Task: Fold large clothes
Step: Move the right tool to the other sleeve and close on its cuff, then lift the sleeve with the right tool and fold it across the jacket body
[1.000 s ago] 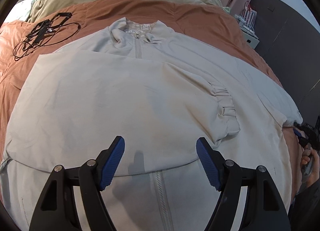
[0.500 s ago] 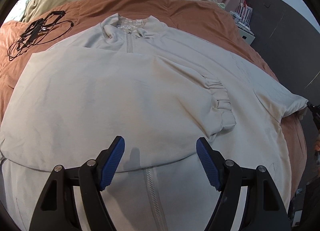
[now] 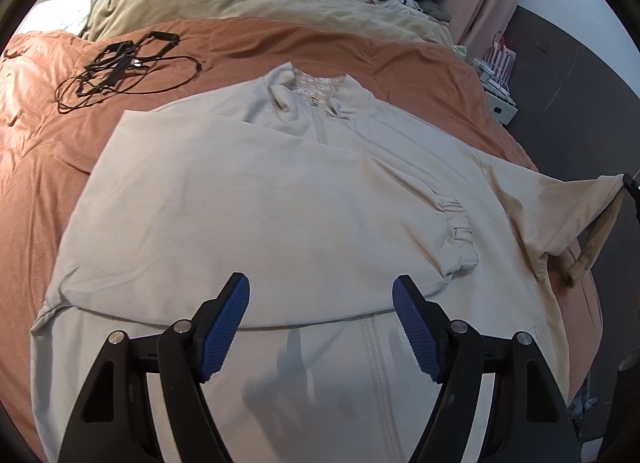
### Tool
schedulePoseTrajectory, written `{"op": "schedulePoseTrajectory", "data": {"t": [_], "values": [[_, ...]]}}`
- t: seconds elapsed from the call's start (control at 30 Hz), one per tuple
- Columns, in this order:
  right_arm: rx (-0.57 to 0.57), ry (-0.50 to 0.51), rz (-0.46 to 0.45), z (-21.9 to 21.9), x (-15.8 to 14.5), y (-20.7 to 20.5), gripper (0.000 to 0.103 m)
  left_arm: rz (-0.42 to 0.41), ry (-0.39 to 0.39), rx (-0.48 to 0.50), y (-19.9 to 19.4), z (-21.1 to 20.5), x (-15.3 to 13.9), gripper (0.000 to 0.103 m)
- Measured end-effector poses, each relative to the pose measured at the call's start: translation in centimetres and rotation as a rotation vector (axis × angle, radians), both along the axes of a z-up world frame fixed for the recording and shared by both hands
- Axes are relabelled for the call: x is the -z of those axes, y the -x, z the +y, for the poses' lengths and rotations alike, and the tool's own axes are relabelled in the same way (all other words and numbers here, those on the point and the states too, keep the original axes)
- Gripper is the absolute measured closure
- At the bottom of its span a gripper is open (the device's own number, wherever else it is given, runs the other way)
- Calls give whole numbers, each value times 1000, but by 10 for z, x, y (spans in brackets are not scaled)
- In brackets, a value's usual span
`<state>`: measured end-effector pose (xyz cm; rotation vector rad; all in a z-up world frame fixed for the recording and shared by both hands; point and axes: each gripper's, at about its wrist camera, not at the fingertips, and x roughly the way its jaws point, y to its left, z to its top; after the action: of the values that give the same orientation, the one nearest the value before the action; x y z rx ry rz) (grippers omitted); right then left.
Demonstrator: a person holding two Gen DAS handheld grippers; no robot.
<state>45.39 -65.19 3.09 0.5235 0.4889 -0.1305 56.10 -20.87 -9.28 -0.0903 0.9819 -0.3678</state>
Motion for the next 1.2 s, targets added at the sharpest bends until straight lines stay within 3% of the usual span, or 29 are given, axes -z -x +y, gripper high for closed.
{"op": "schedulePoseTrajectory", "data": {"t": [0.2, 0.5, 0.67, 0.83, 0.87, 0.9, 0.97, 1.2], "values": [[-152, 31, 25, 72, 10, -31, 100, -7, 14, -38, 4, 33, -4, 28], [-326, 2, 124, 165, 68, -69, 100, -3, 21, -76, 13, 74, -4, 28], [-410, 1, 235, 216, 113, -84, 100, 1, 27, -99, 14, 95, -1, 28], [-453, 51, 404, 254, 159, -89, 96, 7, 33, -112, 13, 107, 2, 28], [-466, 23, 427, 255, 168, -88, 79, 8, 34, -112, 13, 108, 3, 28], [-468, 5, 441, 255, 172, -87, 49, 8, 35, -111, 14, 108, 4, 28], [-430, -4, 424, 247, 172, -76, 25, 8, 37, -108, 14, 109, 5, 28], [-300, -36, 361, 190, 148, -31, 24, -8, 49, -84, 19, 105, 6, 28]]}}
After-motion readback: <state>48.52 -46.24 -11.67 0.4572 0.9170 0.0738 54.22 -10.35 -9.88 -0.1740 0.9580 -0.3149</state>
